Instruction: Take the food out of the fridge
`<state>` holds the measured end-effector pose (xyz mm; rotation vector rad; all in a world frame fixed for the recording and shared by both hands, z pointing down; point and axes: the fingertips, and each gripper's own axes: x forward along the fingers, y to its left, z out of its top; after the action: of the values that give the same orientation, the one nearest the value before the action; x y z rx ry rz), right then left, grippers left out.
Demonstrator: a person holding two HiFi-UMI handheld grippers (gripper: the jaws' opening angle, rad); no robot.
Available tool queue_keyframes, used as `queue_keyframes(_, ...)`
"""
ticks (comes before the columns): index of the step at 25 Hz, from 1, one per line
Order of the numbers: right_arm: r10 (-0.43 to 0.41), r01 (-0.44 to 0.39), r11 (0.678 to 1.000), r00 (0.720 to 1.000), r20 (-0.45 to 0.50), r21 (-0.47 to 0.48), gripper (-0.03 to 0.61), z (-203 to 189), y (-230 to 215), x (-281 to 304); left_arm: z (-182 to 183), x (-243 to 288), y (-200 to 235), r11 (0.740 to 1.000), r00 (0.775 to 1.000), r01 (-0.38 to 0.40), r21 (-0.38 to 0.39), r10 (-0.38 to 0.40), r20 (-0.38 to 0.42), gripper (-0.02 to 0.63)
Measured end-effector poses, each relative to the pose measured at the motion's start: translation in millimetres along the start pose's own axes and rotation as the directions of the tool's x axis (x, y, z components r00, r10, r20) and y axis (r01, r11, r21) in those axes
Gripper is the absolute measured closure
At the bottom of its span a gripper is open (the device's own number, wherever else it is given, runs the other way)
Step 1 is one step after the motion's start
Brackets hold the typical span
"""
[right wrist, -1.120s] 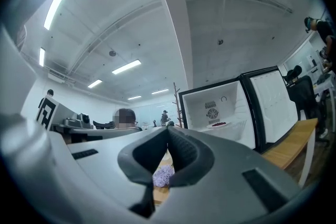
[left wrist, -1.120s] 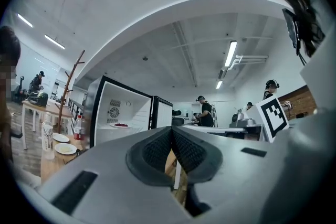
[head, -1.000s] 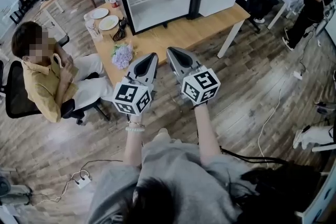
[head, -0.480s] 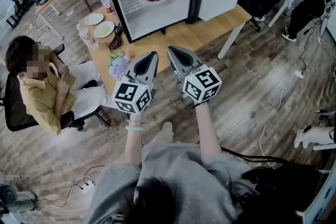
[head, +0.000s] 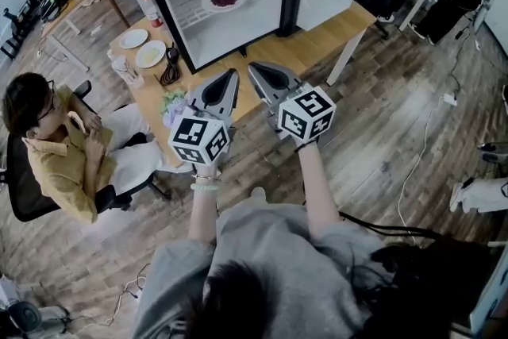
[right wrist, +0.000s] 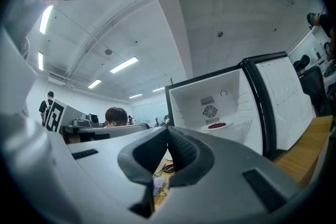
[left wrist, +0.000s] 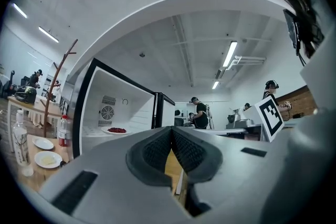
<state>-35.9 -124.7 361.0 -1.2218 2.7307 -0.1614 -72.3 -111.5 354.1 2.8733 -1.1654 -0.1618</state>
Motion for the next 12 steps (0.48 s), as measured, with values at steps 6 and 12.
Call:
queue_keyframes(6,0.005,-0.005,1.000,1.000,0.020,-0.015,0.571,0,-2,21,-1,2,20,1.000,1.000,0.001,0.005,-0.001,0.005,0.606)
queue_keyframes(12,0.004,-0.004,1.000,1.000,0.016,-0.016,0.571,-2,-8,34,-6,-3,38,0.999,1.000,-0.031,-0.013,0.031,0.002,0.606)
